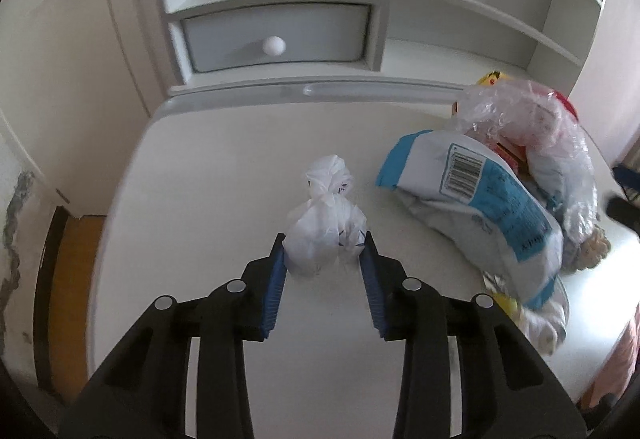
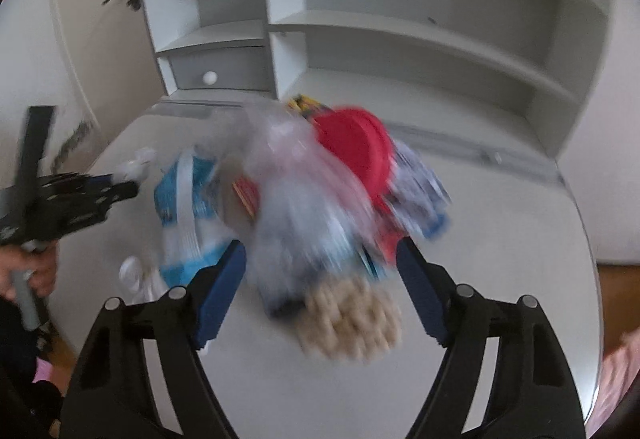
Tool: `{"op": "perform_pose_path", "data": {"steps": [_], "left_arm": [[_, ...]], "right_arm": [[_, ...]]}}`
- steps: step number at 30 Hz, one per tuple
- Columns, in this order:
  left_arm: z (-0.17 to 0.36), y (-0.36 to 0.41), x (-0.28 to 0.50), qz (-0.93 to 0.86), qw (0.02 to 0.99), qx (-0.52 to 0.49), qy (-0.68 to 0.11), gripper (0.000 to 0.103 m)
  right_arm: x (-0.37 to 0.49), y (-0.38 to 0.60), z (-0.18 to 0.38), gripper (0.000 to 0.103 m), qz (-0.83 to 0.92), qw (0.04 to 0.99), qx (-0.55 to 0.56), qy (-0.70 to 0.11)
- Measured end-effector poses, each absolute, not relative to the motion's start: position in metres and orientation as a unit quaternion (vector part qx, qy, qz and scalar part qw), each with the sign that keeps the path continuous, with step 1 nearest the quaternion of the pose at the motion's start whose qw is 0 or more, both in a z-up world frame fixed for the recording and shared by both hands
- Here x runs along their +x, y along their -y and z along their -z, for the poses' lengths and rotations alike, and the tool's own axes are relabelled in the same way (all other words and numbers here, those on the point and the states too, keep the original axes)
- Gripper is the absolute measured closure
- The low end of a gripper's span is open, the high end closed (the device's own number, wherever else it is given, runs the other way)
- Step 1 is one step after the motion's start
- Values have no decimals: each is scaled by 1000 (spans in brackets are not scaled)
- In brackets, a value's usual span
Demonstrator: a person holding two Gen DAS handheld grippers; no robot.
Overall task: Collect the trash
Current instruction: 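Grasp the white tissue with the left tool while the right tool grasps the clear plastic bag, then carry both items to the wastebasket and open both tools to drop them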
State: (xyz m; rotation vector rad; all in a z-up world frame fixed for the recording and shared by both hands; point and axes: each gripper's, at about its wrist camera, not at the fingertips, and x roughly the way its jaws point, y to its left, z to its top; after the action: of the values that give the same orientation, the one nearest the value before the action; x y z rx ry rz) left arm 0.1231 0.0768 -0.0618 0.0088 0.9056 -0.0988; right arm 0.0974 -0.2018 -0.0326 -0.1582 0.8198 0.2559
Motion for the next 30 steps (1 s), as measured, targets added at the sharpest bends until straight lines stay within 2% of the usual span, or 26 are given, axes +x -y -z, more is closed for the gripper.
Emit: {"op": "perform_pose_path", "data": {"steps": [3, 6, 8, 10, 15, 20, 24, 30], "left_arm": [[56, -85, 109, 47, 901, -2, -432, 67], [53, -91, 100, 47, 902, -6, -428, 67], [49, -91, 95, 49, 903, -7, -426, 67], [45, -87, 91, 54, 905, -6, -421, 68], [24, -65, 79, 73, 913, 4, -400, 68], [-1, -10, 71, 128, 919, 12, -373, 68], [-11, 65, 58, 205, 911, 34, -356, 68], [-8, 228, 9, 391, 854, 73, -336, 68]], "right_arm": [[119, 177, 30, 29, -126, 905, -111, -391], [139, 159, 36, 42, -113, 896, -148, -404], [149, 153, 43, 78, -110, 885, -159, -423], [147, 156, 36, 89, -114, 891, -147, -414], [115, 188, -15, 92, -136, 923, -62, -355], [62, 264, -44, 92, -93, 943, 15, -319], [-1, 352, -35, 92, -5, 947, 68, -315], [-118, 499, 11, 92, 188, 915, 157, -320]]}}
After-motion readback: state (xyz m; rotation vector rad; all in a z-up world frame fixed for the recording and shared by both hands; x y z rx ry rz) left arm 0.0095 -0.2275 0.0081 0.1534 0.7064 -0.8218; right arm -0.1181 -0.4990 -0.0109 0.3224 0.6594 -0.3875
